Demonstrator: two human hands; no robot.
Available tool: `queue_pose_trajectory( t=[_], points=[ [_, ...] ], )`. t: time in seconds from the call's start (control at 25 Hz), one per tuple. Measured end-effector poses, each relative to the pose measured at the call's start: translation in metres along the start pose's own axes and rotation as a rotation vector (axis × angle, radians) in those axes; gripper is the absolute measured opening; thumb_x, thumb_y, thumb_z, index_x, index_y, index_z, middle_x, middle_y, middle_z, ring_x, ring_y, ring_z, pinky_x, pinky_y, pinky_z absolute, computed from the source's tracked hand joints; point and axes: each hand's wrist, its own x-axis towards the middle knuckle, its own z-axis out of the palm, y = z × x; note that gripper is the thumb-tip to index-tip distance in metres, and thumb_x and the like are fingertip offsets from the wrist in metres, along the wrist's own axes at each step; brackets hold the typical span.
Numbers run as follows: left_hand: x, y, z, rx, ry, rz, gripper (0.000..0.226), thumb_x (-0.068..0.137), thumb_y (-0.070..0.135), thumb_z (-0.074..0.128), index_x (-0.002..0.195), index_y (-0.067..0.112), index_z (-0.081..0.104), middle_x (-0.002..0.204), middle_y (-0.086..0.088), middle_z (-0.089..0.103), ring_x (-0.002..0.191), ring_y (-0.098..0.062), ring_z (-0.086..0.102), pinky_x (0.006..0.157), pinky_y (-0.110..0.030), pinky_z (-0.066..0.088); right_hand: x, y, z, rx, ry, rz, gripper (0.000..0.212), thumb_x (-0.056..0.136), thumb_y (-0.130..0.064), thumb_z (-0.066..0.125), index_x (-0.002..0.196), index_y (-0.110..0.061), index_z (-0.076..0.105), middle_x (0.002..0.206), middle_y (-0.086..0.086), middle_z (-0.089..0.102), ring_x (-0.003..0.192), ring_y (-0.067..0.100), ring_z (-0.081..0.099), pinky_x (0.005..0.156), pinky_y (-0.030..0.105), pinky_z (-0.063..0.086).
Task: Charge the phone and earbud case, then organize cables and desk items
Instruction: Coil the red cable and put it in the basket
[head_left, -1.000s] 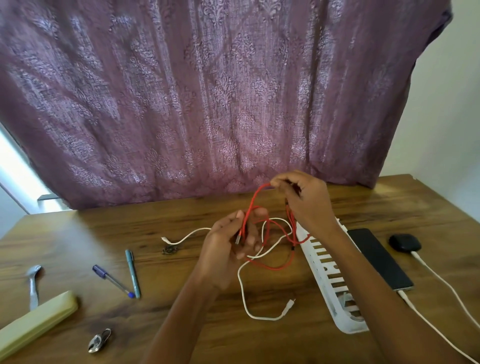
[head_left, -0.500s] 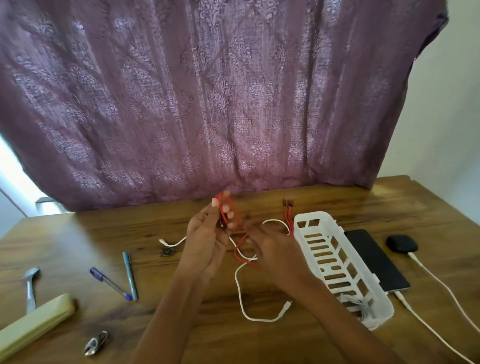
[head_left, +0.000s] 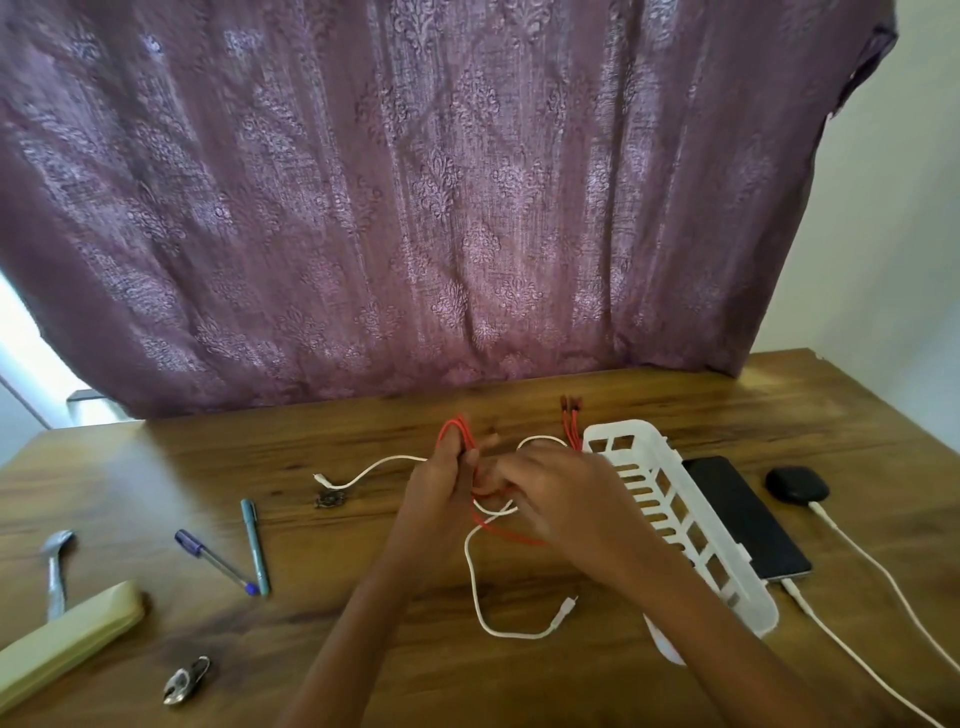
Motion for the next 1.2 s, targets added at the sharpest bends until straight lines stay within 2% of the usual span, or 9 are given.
queue_pose_trajectory(
  t=[0.08,0.2,0.28,0.4,0.64,0.84,0.92,1.0,1.2],
  points=[
    [-0.004,-0.006,-0.003,0.118,-0.044,0.013,0.017,0.098,0.01,0.036,0.104,0.024,0.042,0.077,0.017,0.062,0.067,0.009,0.061,0.066,-0.013,0.047,0.004,0.005,-0.018,0.098,0.052,0.057,0.005,0.07,-0.02,0.068,0.075,-0.022,0.068,0.07,-0.012,0.067,0.065,0.005,0.06,0.056,0.02,0.048],
    [-0.013,0.004,-0.004,-0.147,-0.131,-0.096,0.02,0.098,0.003,0.033,0.101,0.012,0.051,0.063,0.015,0.062,0.055,0.0,0.054,0.055,-0.016,0.044,0.016,0.019,-0.041,0.241,0.143,0.171,0.009,0.072,-0.034,0.066,0.075,-0.028,0.071,0.065,-0.02,0.062,0.057,-0.004,0.046,0.058,0.011,0.035],
    [-0.016,0.017,-0.002,-0.305,-0.193,-0.132,0.026,0.099,0.009,0.032,0.106,0.001,0.056,0.063,0.008,0.061,0.05,-0.005,0.045,0.05,-0.015,0.039,0.025,0.028,-0.043,0.298,0.239,0.218,0.006,0.073,-0.032,0.069,0.076,-0.028,0.073,0.057,-0.024,0.054,0.056,-0.005,0.047,0.056,0.015,0.034],
    [-0.018,0.034,-0.001,-0.466,-0.227,-0.133,0.039,0.095,0.028,0.033,0.108,0.005,0.062,0.061,0.001,0.056,0.046,-0.007,0.037,0.047,-0.016,0.033,0.033,0.041,-0.029,0.374,0.366,0.318,0.007,0.077,-0.021,0.071,0.08,-0.027,0.074,0.063,-0.028,0.055,0.06,-0.002,0.053,0.059,0.015,0.039],
    [-0.013,0.05,-0.008,-0.79,-0.141,-0.169,0.036,0.088,0.031,0.041,0.094,0.01,0.07,0.05,0.006,0.036,0.037,-0.003,0.021,0.051,-0.021,0.016,0.026,0.042,0.006,0.545,0.425,0.394,0.013,0.085,-0.018,0.062,0.092,-0.021,0.073,0.084,-0.018,0.067,0.077,0.002,0.063,0.074,0.023,0.049],
    [0.002,0.048,-0.013,-1.056,0.029,-0.167,0.031,0.091,0.028,0.04,0.095,0.0,0.054,0.054,0.006,0.04,0.038,-0.003,0.031,0.041,-0.011,0.034,0.008,0.02,0.035,0.333,0.307,0.31,0.026,0.09,-0.021,0.048,0.107,-0.015,0.067,0.093,0.004,0.07,0.08,0.008,0.06,0.075,0.019,0.045],
    [0.005,0.042,-0.013,-1.051,0.098,-0.156,0.033,0.094,0.026,0.037,0.105,-0.001,0.055,0.059,0.006,0.05,0.046,-0.004,0.043,0.05,-0.013,0.043,-0.001,0.008,0.044,0.225,0.144,0.285,0.032,0.093,-0.024,0.043,0.121,-0.019,0.058,0.103,0.008,0.068,0.086,0.024,0.065,0.074,0.036,0.053],
    [0.006,0.037,-0.013,-0.989,0.136,-0.153,0.033,0.096,0.021,0.037,0.115,0.002,0.055,0.071,0.005,0.063,0.059,-0.005,0.057,0.059,-0.015,0.05,-0.008,0.0,0.05,0.132,-0.006,0.243,0.037,0.094,-0.02,0.044,0.13,-0.019,0.05,0.11,0.009,0.065,0.088,0.031,0.066,0.071,0.04,0.054],
    [0.009,0.017,-0.017,-0.496,0.193,-0.079,0.028,0.098,0.005,0.034,0.124,0.006,0.044,0.103,0.003,0.069,0.088,-0.008,0.068,0.073,-0.014,0.051,-0.025,-0.006,0.046,-0.065,-0.047,-0.005,0.04,0.061,-0.008,0.066,0.098,-0.022,0.07,0.076,-0.004,0.07,0.047,0.016,0.062,0.04,0.022,0.048]
  ],
)
